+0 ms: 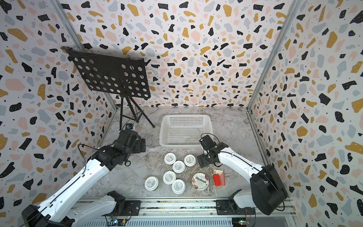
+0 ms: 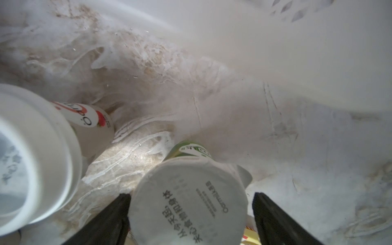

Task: Put the yogurt in the basket
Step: Pick up the yogurt from the center of the board.

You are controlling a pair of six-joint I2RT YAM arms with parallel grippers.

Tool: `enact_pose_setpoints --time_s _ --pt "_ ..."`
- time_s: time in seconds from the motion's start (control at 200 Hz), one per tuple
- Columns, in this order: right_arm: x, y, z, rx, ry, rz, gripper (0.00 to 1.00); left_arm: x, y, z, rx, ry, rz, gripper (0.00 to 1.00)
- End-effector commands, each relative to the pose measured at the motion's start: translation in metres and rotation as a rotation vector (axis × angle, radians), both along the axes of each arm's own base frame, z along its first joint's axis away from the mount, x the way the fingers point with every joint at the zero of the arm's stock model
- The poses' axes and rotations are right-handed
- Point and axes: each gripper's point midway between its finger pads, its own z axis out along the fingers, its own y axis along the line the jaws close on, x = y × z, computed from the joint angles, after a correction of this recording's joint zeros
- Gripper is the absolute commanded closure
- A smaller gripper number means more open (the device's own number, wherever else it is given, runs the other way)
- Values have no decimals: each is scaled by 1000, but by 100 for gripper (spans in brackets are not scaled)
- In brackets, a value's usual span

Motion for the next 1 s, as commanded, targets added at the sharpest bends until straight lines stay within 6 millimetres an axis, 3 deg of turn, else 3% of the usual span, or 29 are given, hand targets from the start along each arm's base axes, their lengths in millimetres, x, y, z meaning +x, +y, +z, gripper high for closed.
enact_pose_setpoints --time_s 0.0,0.626,0.996 --pt "5 -3 2 -40 -24 3 7 3 -6 12 -16 -21 -23 0" --pt "5 1 -5 -24 -22 1 20 2 -4 12 -15 -25 -19 0" --pt "4 -6 8 -35 -49 -16 22 2 -1 15 -6 -35 -4 0"
